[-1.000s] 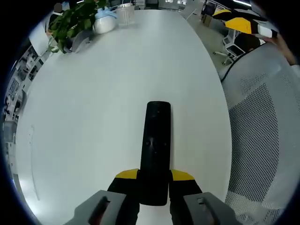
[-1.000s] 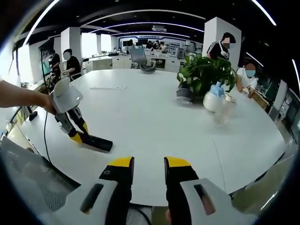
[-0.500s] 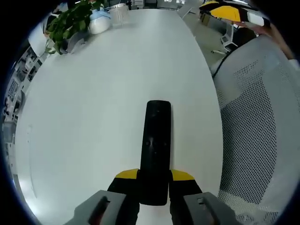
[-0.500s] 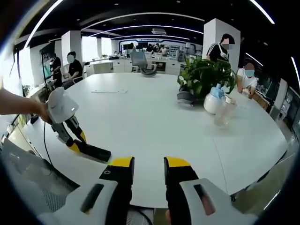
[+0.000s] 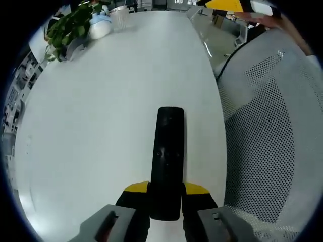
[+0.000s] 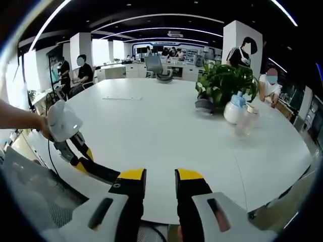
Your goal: Press the specified remote control buttons in sequence, fully releasing each button before pressing the next.
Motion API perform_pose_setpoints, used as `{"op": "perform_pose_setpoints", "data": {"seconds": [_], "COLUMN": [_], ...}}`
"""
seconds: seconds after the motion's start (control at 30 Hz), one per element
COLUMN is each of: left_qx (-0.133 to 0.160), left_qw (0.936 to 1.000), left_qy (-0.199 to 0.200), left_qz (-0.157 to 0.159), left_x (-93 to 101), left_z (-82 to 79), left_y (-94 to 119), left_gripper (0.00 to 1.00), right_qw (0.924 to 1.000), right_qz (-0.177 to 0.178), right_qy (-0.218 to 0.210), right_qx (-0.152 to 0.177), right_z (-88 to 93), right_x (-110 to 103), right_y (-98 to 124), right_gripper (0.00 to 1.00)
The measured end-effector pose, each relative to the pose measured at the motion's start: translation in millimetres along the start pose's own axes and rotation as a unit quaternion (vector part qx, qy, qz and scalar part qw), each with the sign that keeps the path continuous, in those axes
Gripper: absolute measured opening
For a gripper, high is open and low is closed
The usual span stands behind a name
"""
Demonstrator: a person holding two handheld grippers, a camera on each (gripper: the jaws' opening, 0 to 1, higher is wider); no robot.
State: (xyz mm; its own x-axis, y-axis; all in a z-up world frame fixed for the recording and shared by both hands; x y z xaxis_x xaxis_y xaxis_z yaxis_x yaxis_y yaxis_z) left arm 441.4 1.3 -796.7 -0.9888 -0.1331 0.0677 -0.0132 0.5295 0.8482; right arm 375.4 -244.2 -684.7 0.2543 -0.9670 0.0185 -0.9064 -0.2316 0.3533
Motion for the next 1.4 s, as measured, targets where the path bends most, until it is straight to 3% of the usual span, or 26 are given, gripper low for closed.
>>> {"op": "perform_pose_setpoints", "data": {"seconds": [0.37,0.53,0.67,0.73,0.83,0.97,1.07,1.23,1.4], "left_qx": [0.002,-0.004,0.002,0.007,0.012,0.032,0.040,0.039,0.044], "left_qw": [0.9999,0.9988,0.9990,0.9990,0.9991,0.9985,0.9984,0.9980,0.9978], "left_qy": [0.000,-0.049,-0.040,-0.040,-0.035,-0.037,-0.032,-0.039,-0.031], "left_qz": [-0.011,-0.011,-0.018,-0.018,-0.022,-0.024,-0.026,-0.030,-0.040], "left_x": [8.0,10.7,11.5,11.7,12.5,13.6,13.5,15.1,16.2], "left_z": [3.1,4.5,5.5,6.5,7.1,11.4,12.0,11.2,12.3], "left_y": [-2,-3,-2,-2,-2,0,0,-1,0], "left_gripper": [0.23,0.23,0.24,0.24,0.24,0.24,0.24,0.24,0.24], "right_qw": [0.9996,0.9983,0.9942,0.9895,0.9856,0.9809,0.9772,0.9717,0.9665], "right_qz": [-0.029,-0.057,-0.106,-0.141,-0.166,-0.187,-0.203,-0.228,-0.242], "right_qy": [0.001,0.007,0.021,0.026,0.018,0.047,0.063,0.044,0.056], "right_qx": [-0.003,-0.009,0.001,0.016,0.023,0.021,0.002,-0.041,-0.066], "right_z": [-0.3,-3.5,-16.1,-27.9,-42.7,-54.1,-49.2,-32.2,-20.1], "right_x": [-7,-15,-26,-35,-47,-59,-66,-78,-89], "right_y": [-1,-3,-6,-11,-22,-42,-57,-80,-95], "right_gripper": [0.22,0.24,0.24,0.22,0.15,0.01,0.00,0.00,0.00]}}
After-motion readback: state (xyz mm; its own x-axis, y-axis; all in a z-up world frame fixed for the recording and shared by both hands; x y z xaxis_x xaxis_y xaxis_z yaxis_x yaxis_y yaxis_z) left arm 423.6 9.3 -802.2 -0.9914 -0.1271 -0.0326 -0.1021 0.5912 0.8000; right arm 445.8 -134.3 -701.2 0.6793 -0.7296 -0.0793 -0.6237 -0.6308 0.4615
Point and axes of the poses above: the point that each gripper's makers call its tool centre point, and the gripper's own axes: y roughly backward along the fingers, x roughly to its right, z roughly out of its underside, the point moved 8 cm from there along y, roughly backward along the fingers, and after that the axes turned 15 degrees about x, right-handed, at the moved point
